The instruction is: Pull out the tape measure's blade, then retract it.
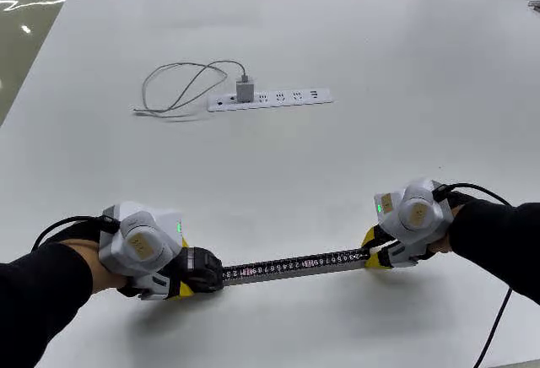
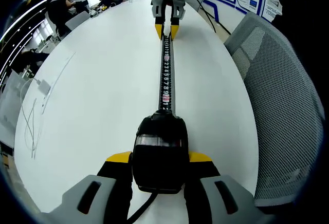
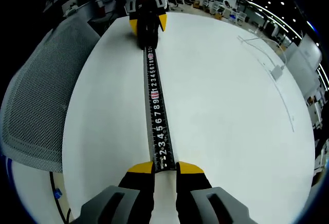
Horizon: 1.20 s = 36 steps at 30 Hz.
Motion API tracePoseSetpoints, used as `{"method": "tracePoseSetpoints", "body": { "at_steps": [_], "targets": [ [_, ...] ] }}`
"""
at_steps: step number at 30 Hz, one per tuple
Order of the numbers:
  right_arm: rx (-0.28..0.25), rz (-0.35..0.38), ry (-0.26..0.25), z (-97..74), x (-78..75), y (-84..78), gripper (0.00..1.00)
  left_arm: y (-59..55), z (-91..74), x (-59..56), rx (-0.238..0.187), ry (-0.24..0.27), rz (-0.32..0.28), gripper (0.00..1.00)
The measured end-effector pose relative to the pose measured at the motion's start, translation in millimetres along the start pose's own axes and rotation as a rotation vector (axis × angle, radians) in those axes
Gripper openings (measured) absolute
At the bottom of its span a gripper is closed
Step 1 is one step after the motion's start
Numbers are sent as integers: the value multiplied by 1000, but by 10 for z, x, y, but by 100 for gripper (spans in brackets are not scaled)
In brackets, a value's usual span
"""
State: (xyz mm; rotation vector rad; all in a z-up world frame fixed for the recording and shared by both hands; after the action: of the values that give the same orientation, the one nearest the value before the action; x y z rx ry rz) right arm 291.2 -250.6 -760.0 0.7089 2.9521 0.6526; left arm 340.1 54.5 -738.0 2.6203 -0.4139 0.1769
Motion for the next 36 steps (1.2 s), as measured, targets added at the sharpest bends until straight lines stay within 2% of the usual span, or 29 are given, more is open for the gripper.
{"method": "tracePoseSetpoints", "body": {
  "at_steps": [5, 7, 8, 10, 14, 16, 20, 23, 25, 27, 29, 33, 34, 36],
  "targets": [
    [18, -46, -4, -2, -4, 12, 12, -17, -33, 12, 12, 5, -2, 37],
    [20, -44, -4, -3, -3, 14, 12, -84, -60, 21, 67, 12, 5, 41],
    [17, -43, -3, -9, 1, 20, 13, -75, -63, 32, 54, 17, 3, 44],
    [7, -36, 3, -31, 4, 39, 14, -57, -101, 63, 23, 36, -49, 48],
    [-9, -10, -8, -84, -24, 64, 17, -128, -153, 73, 35, 34, -64, 53],
    [-15, 20, -16, -108, -32, 71, 20, -124, -175, 35, 8, 12, -108, 58],
    [-30, 54, -15, -150, -19, 95, 21, -148, -206, 21, 1, 17, -142, 65],
    [-29, 99, -29, -164, 0, 87, 29, -146, -219, 16, -13, 28, -186, 68],
    [-34, 123, -44, -170, -2, 81, 35, -149, -220, 13, -19, 36, -189, 70],
    [-38, 169, -54, -183, 1, 65, 40, -164, -213, -1, -12, 48, -204, 79],
    [-59, 209, -62, -200, -4, 56, 44, -171, -212, -30, -21, 46, -250, 82],
    [-76, 230, -78, -242, 6, 9, 49, -177, -217, -72, -52, 57, -309, 91],
    [-83, 241, -81, -248, 6, -19, 50, -169, -221, -85, -76, 61, -317, 93],
    [-92, 248, -89, -260, 9, -59, 54, -191, -223, -113, -76, 56, -336, 96]
  ]
}}
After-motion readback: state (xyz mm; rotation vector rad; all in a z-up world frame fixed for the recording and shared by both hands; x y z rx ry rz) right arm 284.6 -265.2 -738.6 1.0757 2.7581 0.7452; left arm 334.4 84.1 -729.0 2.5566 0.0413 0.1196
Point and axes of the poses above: the centre of the closed fingertips' face, and the gripper's own axes: z roughly forward along the fingers, x roughly to its left, y roughly out of its top, the point moved 5 cm from there along -z, roughly backward along the fingers, and after that the axes turned 13 degrees about z, right-handed, at the moved point
